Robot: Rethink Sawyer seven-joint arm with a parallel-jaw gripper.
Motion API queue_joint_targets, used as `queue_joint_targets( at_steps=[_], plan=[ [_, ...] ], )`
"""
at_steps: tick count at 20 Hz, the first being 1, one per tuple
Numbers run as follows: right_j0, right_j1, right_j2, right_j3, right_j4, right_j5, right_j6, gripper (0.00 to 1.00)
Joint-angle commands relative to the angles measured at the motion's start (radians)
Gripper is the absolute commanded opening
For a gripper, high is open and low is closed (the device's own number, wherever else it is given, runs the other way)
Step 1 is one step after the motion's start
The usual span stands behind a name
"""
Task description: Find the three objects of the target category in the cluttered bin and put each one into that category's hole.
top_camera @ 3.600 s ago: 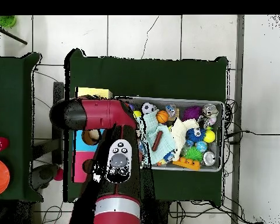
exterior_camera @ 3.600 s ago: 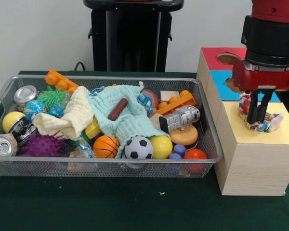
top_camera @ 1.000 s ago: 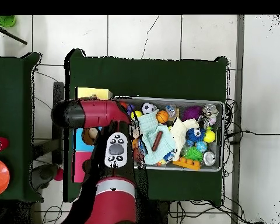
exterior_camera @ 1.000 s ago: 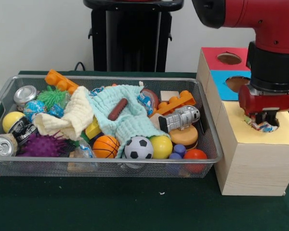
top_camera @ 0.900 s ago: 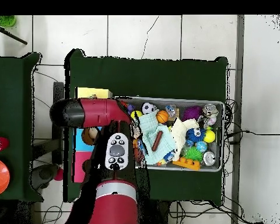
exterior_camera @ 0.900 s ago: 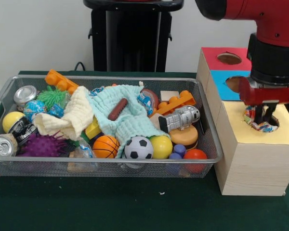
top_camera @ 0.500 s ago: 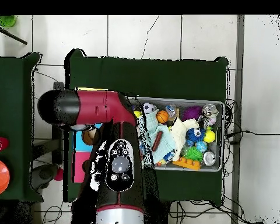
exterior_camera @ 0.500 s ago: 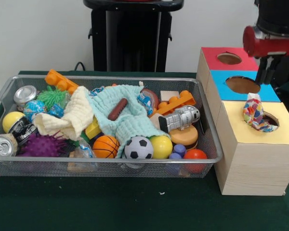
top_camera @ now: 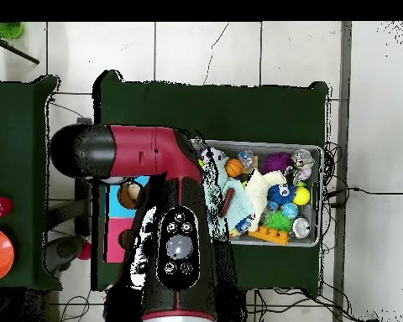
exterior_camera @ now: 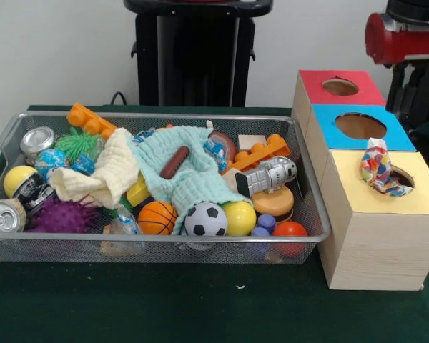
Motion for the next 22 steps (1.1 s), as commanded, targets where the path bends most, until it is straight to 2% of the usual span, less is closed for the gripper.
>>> queue_joint_targets(
  at_steps=[1, 4, 12, 22],
  plan=[
    [-0.024, 0.111, 0.075, 0.056, -0.070, -0.150, 0.056, 0.00],
    [-0.020, 0.127, 0.069, 0.054, -0.079, -0.208, 0.070, 0.00],
    [-0.009, 0.188, 0.051, 0.025, -0.131, -0.285, 0.063, 0.00],
    [0.013, 0.405, 0.024, -0.074, -0.199, -0.466, 0.106, 0.00]
  ],
)
